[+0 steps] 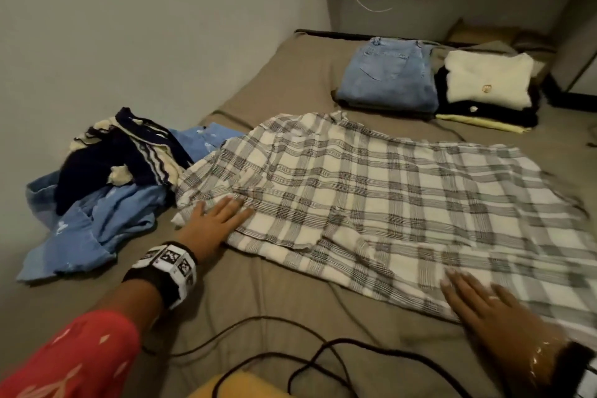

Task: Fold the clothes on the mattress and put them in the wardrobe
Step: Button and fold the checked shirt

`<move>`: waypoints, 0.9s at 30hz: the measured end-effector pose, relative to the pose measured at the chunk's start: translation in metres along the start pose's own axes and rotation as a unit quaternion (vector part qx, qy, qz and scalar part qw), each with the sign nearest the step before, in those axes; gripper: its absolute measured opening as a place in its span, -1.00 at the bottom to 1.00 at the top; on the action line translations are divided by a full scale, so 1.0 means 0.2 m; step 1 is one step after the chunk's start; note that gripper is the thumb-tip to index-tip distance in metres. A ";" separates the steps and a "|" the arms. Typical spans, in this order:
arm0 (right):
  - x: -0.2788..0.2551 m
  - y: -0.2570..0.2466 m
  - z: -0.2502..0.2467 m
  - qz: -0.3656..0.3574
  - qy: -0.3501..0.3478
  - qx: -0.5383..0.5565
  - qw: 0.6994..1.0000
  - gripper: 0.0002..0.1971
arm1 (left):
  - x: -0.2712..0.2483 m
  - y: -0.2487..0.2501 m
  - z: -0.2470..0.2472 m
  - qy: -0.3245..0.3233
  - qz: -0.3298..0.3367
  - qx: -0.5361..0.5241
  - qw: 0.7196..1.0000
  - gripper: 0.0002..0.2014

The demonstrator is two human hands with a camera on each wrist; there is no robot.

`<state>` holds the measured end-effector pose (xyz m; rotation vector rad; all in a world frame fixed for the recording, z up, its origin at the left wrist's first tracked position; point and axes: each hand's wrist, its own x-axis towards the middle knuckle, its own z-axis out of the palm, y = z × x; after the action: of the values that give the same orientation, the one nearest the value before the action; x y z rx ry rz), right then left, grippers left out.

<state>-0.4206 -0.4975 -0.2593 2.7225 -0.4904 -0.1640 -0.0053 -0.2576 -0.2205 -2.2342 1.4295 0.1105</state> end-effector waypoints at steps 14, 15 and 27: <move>-0.19 0.40 -0.29 0.046 -0.358 -0.002 0.932 -0.02 | -0.31 0.01 -0.12 -0.065 0.033 0.094 0.993 -0.26; -0.20 0.37 -0.34 0.033 -0.345 0.007 0.938 -0.14 | -0.36 0.03 -0.10 -0.079 0.038 0.097 0.991 -0.28; -0.38 0.35 -0.34 -0.029 -0.415 0.075 0.906 -0.39 | -0.57 0.16 -0.07 -0.074 0.051 0.019 0.996 -0.15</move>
<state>-0.5019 -0.5091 -0.1661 2.6969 -0.6524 -1.3827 -0.0878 -0.1790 -0.1833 -2.0764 1.4518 0.2747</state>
